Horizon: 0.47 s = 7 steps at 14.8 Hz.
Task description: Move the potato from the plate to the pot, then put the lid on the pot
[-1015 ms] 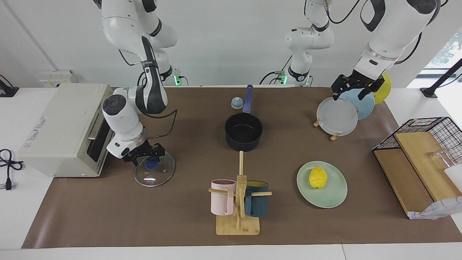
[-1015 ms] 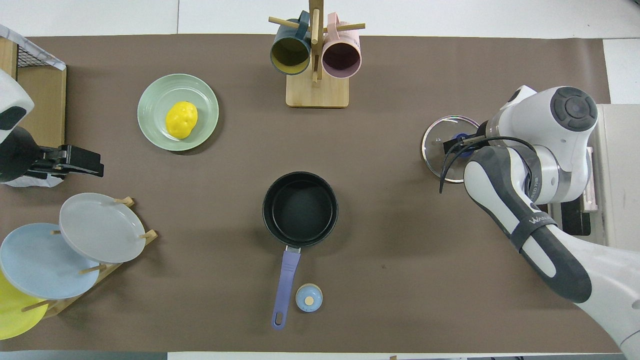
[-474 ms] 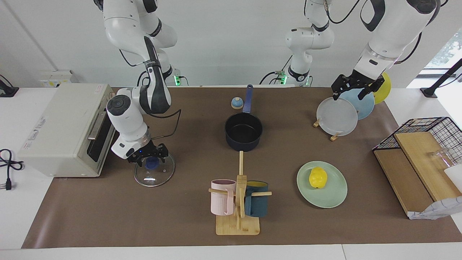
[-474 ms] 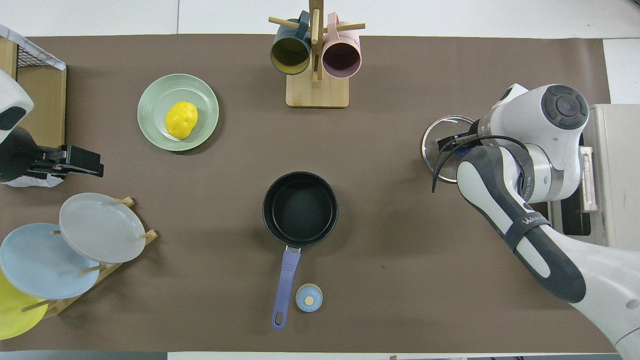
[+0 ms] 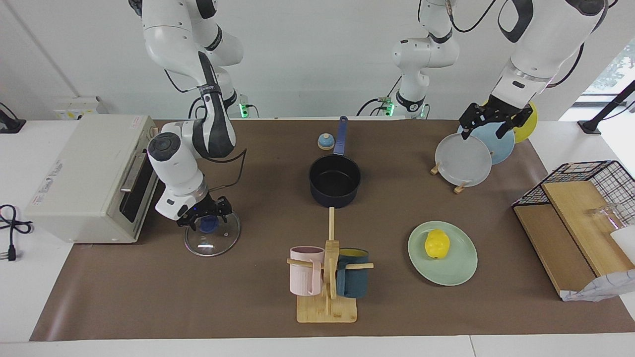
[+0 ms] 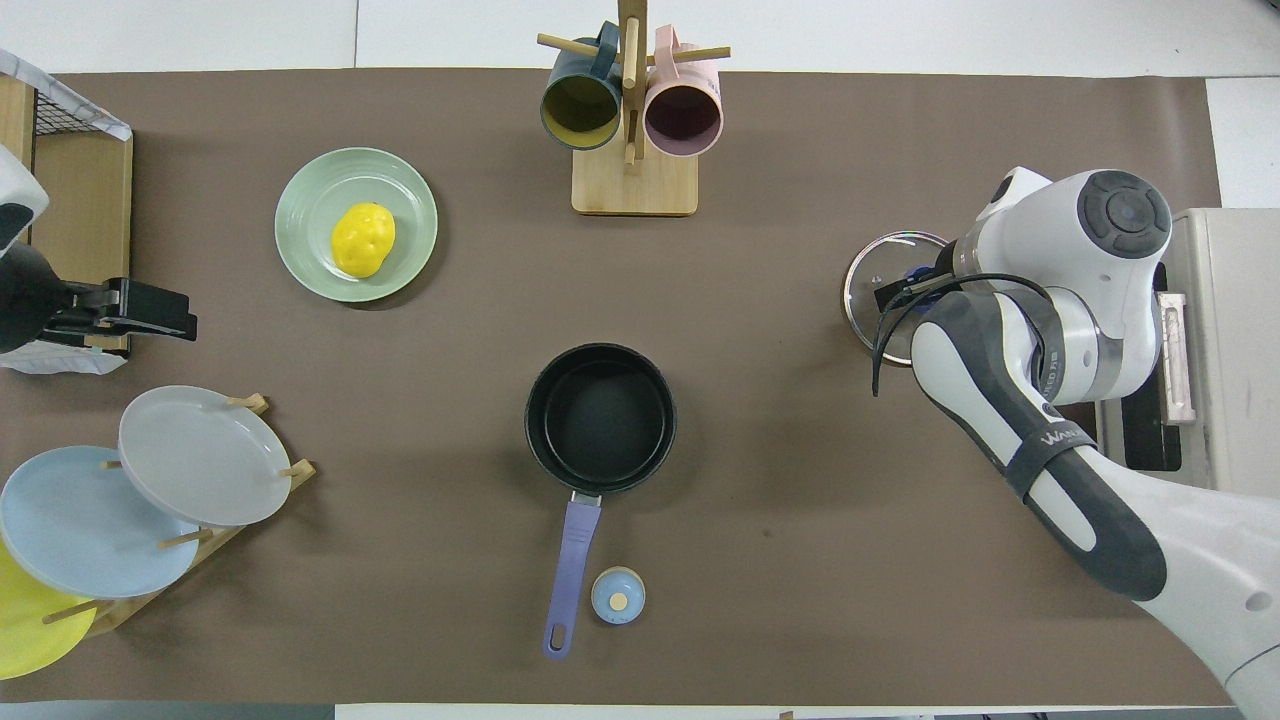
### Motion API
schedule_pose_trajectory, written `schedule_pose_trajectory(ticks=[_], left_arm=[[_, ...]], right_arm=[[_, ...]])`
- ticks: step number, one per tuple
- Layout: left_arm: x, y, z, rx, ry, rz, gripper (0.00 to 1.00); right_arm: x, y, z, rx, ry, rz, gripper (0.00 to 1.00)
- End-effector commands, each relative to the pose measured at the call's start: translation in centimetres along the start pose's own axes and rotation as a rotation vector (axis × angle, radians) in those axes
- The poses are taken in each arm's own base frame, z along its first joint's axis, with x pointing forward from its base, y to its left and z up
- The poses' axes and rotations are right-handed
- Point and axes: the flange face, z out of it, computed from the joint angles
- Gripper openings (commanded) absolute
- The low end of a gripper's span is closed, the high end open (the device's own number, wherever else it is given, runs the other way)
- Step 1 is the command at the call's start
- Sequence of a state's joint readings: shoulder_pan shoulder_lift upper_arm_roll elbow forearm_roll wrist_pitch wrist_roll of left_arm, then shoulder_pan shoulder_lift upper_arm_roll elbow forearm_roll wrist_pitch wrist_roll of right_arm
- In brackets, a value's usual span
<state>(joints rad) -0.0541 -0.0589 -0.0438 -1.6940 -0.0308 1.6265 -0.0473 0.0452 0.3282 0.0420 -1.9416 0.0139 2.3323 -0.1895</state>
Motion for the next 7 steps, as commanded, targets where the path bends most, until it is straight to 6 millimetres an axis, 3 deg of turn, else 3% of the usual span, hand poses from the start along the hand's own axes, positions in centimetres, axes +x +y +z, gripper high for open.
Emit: schedule_pose_trajectory(ticks=[1, 4, 7], left_arm=[[3.6, -0.6, 2.6, 0.001, -0.012, 0.025, 1.00], [6.1, -1.1, 4.7, -0.001, -0.017, 0.040, 1.00], [8.8, -1.3, 7.1, -0.015, -0.020, 0.032, 1.00]], right_arm=[[0.3, 0.5, 0.1, 0.004, -0.009, -0.033, 0.90], [0.1, 1.1, 0.0, 0.005, -0.017, -0.058, 0.75], [0.1, 1.3, -0.1, 0.006, -0.018, -0.078, 0.52]])
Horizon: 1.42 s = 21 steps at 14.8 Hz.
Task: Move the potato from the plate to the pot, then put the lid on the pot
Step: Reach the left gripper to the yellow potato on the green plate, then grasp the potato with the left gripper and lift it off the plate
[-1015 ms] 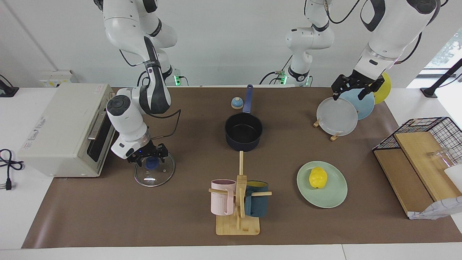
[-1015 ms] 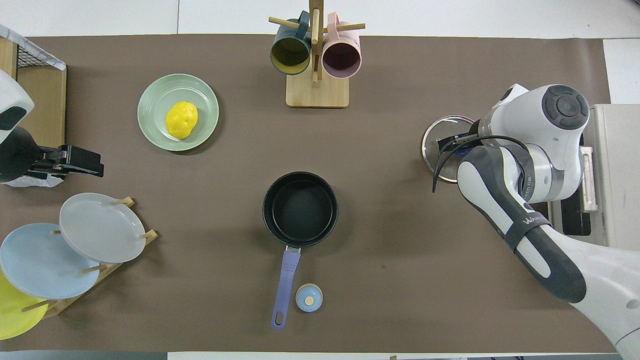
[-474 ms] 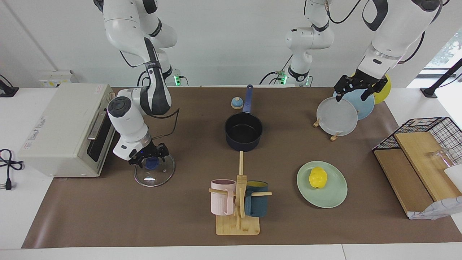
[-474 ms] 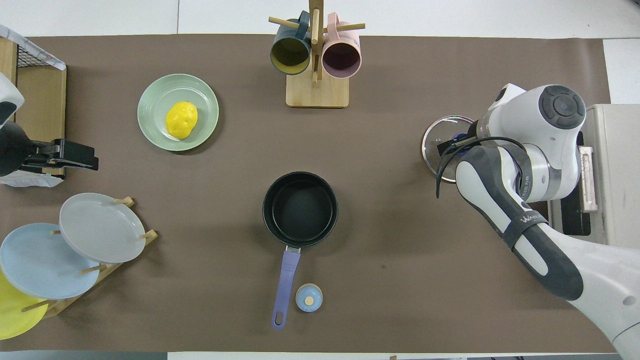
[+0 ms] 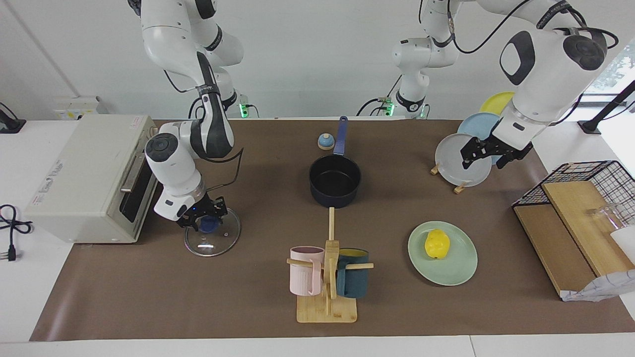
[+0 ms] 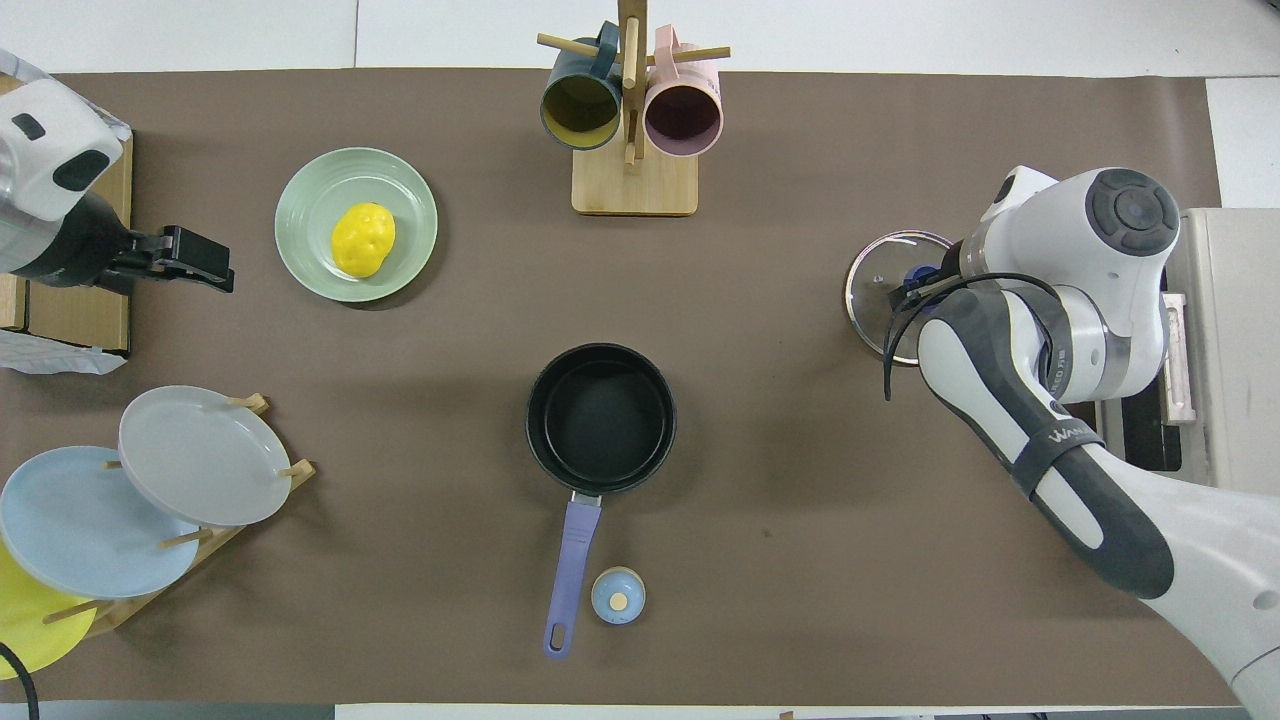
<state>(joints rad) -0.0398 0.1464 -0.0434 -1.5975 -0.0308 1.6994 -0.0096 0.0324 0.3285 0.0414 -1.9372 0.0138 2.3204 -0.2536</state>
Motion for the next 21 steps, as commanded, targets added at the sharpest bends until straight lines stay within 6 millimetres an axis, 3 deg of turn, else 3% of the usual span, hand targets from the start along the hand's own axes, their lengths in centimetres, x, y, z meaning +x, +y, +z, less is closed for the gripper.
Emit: schedule_pose_trajectory(ticks=[1, 4, 6, 7, 9, 14, 21], left_arm=[[3.5, -0.3, 1.8, -0.014, 0.031, 0.013, 1.00], [6.4, 0.1, 6.0, -0.015, 0.074, 0.019, 1.00], [7.7, 0.4, 8.5, -0.014, 0.080, 0.026, 1.00], [8.1, 1.5, 9.4, -0.009, 0.093, 0.051, 1.00], [9.0, 3.3, 12.2, 0.011, 0.086, 0.109, 1.00], [9.5, 6.0, 16.0, 0.010, 0.101, 0.201, 1.00], [9.4, 6.6, 19.1, 0.050, 0.099, 0.279, 1.00]], right_arm=[[0.2, 0.5, 0.0, 0.007, -0.016, -0.027, 0.45], [0.2, 0.4, 0.0, 0.009, -0.021, -0.028, 0.27], [0.5, 0.2, -0.4, 0.015, -0.022, -0.025, 0.08], [0.8, -0.1, -0.8, 0.020, -0.031, -0.025, 0.00], [1.2, -0.5, -1.6, 0.022, -0.037, -0.021, 0.00], [1.4, -0.7, -2.1, 0.015, -0.047, -0.004, 0.00], [1.9, -2.7, -2.1, 0.013, -0.048, -0.028, 0.00]])
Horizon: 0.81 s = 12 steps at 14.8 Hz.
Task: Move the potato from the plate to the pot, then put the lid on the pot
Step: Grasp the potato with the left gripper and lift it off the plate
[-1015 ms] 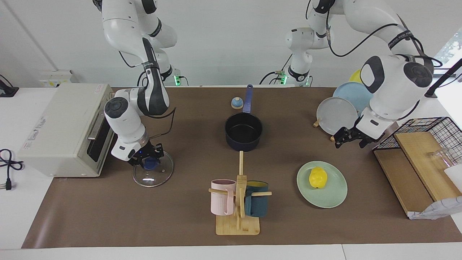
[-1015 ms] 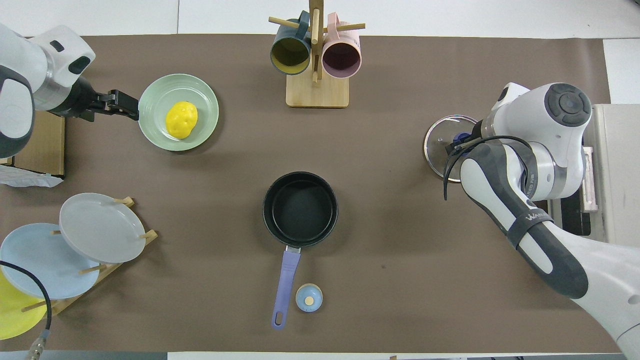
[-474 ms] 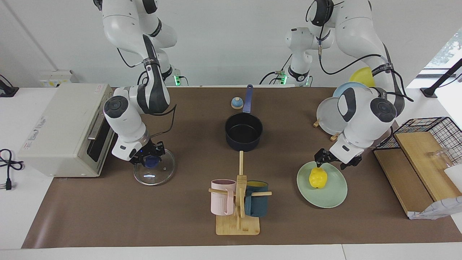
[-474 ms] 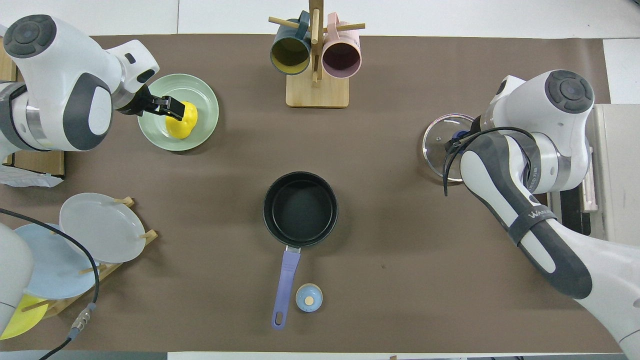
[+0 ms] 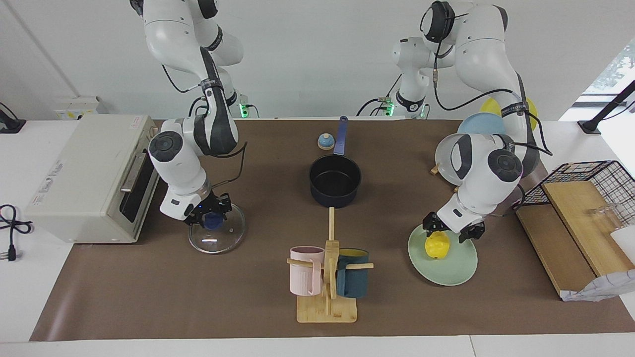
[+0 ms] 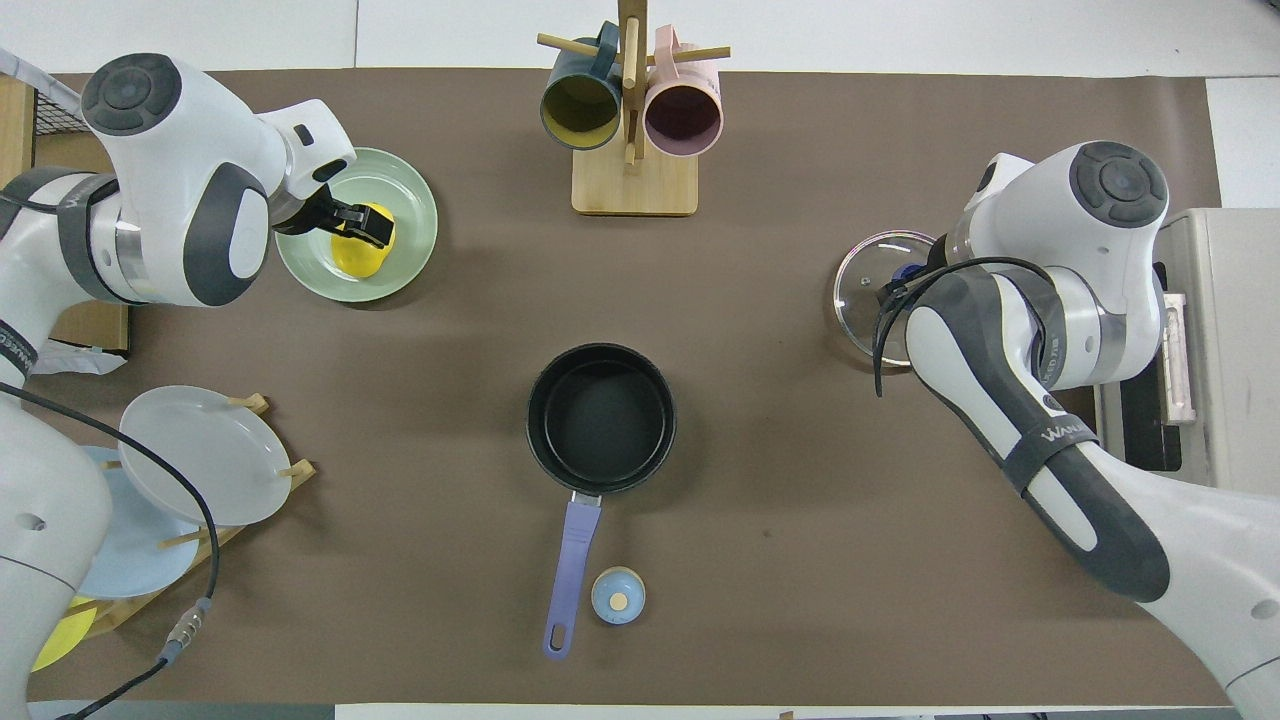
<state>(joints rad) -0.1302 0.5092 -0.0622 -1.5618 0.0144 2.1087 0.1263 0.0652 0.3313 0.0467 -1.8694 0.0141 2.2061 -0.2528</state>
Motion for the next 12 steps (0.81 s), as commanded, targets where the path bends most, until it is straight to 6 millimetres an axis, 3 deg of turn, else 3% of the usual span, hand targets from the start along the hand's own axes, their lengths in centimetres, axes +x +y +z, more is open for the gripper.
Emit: schedule_pose_trajectory(ticks=[1, 5, 9, 12], left_arm=[[-0.1, 0.4, 1.5, 0.027, 0.017, 0.030, 1.00], [-0.1, 1.0, 1.8, 0.026, 0.020, 0.039, 1.00], [-0.4, 1.4, 3.2, 0.026, 0.023, 0.046, 1.00], [-0.5, 1.1, 3.6, 0.048, 0.031, 0.058, 1.00]], right_arm=[[0.6, -0.8, -0.4, -0.001, -0.011, 0.014, 0.00], [0.8, -1.1, -2.7, 0.005, -0.041, 0.035, 0.00], [-1.0, -1.3, -8.7, -0.004, -0.040, 0.044, 0.00], [-1.8, -1.9, -14.7, -0.011, -0.026, 0.053, 0.00]])
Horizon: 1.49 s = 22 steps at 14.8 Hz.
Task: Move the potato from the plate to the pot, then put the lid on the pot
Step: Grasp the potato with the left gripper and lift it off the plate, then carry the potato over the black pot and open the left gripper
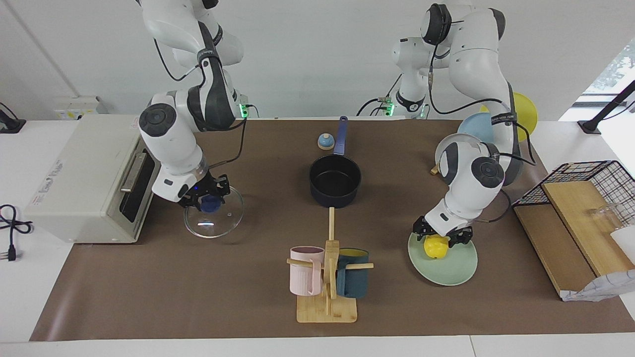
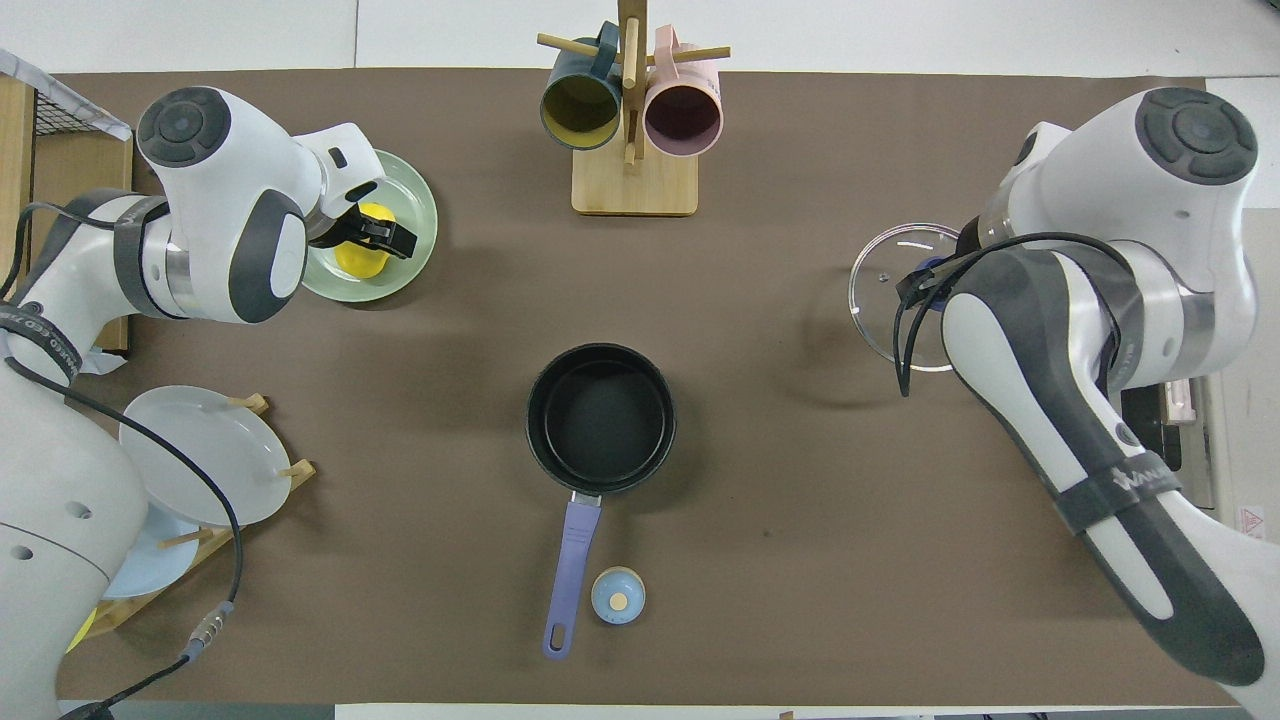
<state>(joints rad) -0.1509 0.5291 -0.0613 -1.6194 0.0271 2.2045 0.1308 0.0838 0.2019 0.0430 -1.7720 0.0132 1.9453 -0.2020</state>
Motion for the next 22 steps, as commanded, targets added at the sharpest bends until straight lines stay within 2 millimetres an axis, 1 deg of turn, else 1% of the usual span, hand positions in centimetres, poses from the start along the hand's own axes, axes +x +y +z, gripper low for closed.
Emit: schedule_pose_trajectory(ticks=[1, 2, 3, 5, 6, 7, 8, 10, 12, 13, 15, 16, 18, 19, 20, 21, 22], left_arm=[[-0.3, -0.4, 0.5, 0.041, 0.013, 0.028, 1.00], [-0.3, -0.5, 0.5, 0.041, 0.015, 0.026, 1.00], [-0.3, -0.7, 0.5, 0.042, 0.016, 0.025, 0.98], [-0.3, -0.8, 0.4, 0.041, 0.020, 0.023, 0.57], [-0.2, -0.9, 0.4, 0.040, 0.020, 0.021, 0.39], [-0.3, -0.9, 0.3, 0.040, 0.018, 0.018, 0.15], [-0.3, -1.2, 0.2, 0.039, 0.014, 0.011, 0.00], [-0.2, -1.2, -0.4, 0.031, 0.004, -0.008, 0.00], [0.3, -1.4, -3.2, -0.005, -0.009, -0.040, 0.00], [0.0, -1.9, -6.0, -0.044, -0.019, -0.073, 0.00], [-1.1, -1.2, -11.7, -0.096, -0.006, -0.167, 0.00], [-1.8, -0.4, -14.1, -0.098, -0.003, -0.221, 0.00], [-3.8, 2.0, -17.7, -0.102, -0.042, -0.290, 0.00], [-5.0, 4.3, -19.2, -0.102, -0.066, -0.293, 0.00], [-6.5, 6.0, -20.0, -0.097, -0.089, -0.302, 0.00], [-8.5, 8.5, -20.3, -0.094, -0.100, -0.311, 0.00], [-10.4, 11.7, -19.8, -0.099, -0.107, -0.323, 0.00]], right_arm=[[-1.1, -0.6, -6.6, -0.010, -0.004, 0.022, 0.00], [-1.1, -0.6, -8.7, -0.010, -0.021, 0.037, 0.00], [-1.3, -0.5, -10.4, -0.018, -0.035, 0.054, 0.00], [-1.9, -0.4, -11.7, -0.028, -0.043, 0.057, 0.00], [-2.3, -0.1, -11.7, -0.033, -0.051, 0.061, 0.00], [-2.5, -0.4, -11.7, -0.031, -0.059, 0.063, 0.00], [-2.6, -0.5, -11.6, -0.033, -0.062, 0.067, 0.00], [-2.6, -0.2, -11.6, -0.033, -0.059, 0.074, 0.00], [-2.7, -0.5, -11.6, -0.033, -0.062, 0.071, 0.00], [-2.6, -0.5, -11.6, -0.033, -0.062, 0.071, 0.00], [-2.7, -0.5, -11.7, -0.033, -0.060, 0.071, 0.00], [-2.6, -0.5, -11.6, -0.033, -0.062, 0.071, 0.00], [-2.6, -0.5, -11.6, -0.033, -0.062, 0.071, 0.00], [-2.6, -0.5, -11.6, -0.033, -0.062, 0.071, 0.00], [-2.6, -0.5, -11.6, -0.033, -0.062, 0.071, 0.00], [-2.6, -0.4, -11.6, -0.033, -0.062, 0.072, 0.00], [-2.6, -0.5, -11.6, -0.033, -0.062, 0.071, 0.00]])
